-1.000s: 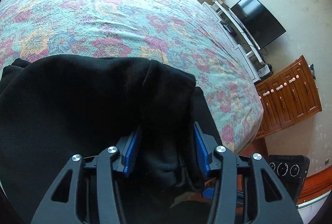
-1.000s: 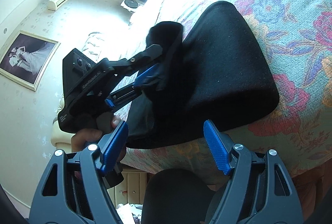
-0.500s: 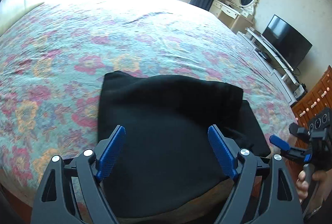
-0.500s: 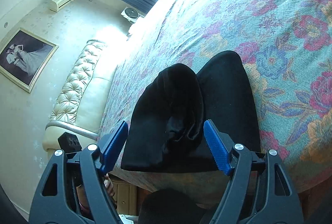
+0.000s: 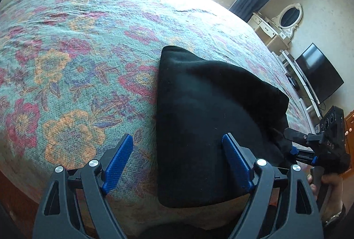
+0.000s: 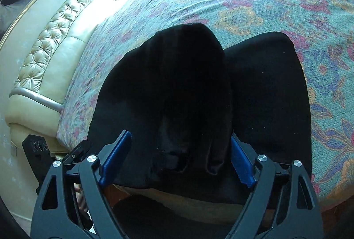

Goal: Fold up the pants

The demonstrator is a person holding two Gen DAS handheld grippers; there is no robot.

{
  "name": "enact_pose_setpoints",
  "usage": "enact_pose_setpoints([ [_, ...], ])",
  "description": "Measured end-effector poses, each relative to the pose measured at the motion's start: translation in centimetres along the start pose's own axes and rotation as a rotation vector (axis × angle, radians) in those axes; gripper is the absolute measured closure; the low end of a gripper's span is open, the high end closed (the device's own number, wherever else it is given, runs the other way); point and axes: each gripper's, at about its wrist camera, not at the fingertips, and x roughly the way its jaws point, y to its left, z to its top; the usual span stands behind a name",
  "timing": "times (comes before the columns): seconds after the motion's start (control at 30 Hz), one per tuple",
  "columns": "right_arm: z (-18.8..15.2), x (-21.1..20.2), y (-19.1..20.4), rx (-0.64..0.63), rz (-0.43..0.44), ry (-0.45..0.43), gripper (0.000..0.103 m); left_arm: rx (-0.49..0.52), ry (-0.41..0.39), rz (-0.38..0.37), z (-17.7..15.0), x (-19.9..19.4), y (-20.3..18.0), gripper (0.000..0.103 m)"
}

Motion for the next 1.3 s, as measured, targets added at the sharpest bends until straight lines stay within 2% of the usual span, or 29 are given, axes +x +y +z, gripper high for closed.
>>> enact_pose_setpoints([
  [0.03,0.1,0.3,0.3,-0.024,-0.019,0.015,0.029,-0.004,0.004,-0.004,0.0,0.0,0.2,0.022],
  [0.1,-0.1,1.0,0.7,-0.061,-0.045,0.037,0.059,-0.018,0.01,-0.01,0.1,0.1,0.4,0.022],
  [0.17,0.0,1.4,0.9,-0.067,-0.033,0.053,0.082,-0.026,0.01,-0.013,0.0,0.1,0.5,0.022],
  [0.2,0.2,1.3,0.9,-0.062,-0.022,0.044,0.085,-0.026,0.009,-0.013,0.0,0.0,0.5,0.022],
  [0.4,0.2,-3.0,1.1,-0.068,0.074,-0.084,0.089,-0.025,-0.005,-0.015,0.2,-0.3,0.6,0.022],
  [0.57,0.0,-6.3,0.2,-0.078,0.041,-0.163,0.089,-0.024,-0.004,-0.036,0.1,-0.2,0.4,0.022],
  [0.73,-0.9,-7.1,-4.0,0.022,0.018,-0.176,0.089,0.013,0.021,-0.046,-0.4,0.6,-0.6,0.022],
  [0.9,-1.6,-6.4,-7.1,0.085,0.036,-0.169,0.089,0.033,0.048,-0.048,-0.9,1.5,-1.1,0.022],
  [1.13,-2.3,-4.9,-11.6,0.226,0.207,-0.173,0.089,0.029,0.074,-0.066,-1.3,2.5,-0.8,0.017],
  [1.3,-2.4,-4.6,-12.7,0.245,0.243,-0.172,0.089,0.039,0.069,-0.064,-1.5,2.4,-1.2,0.017],
])
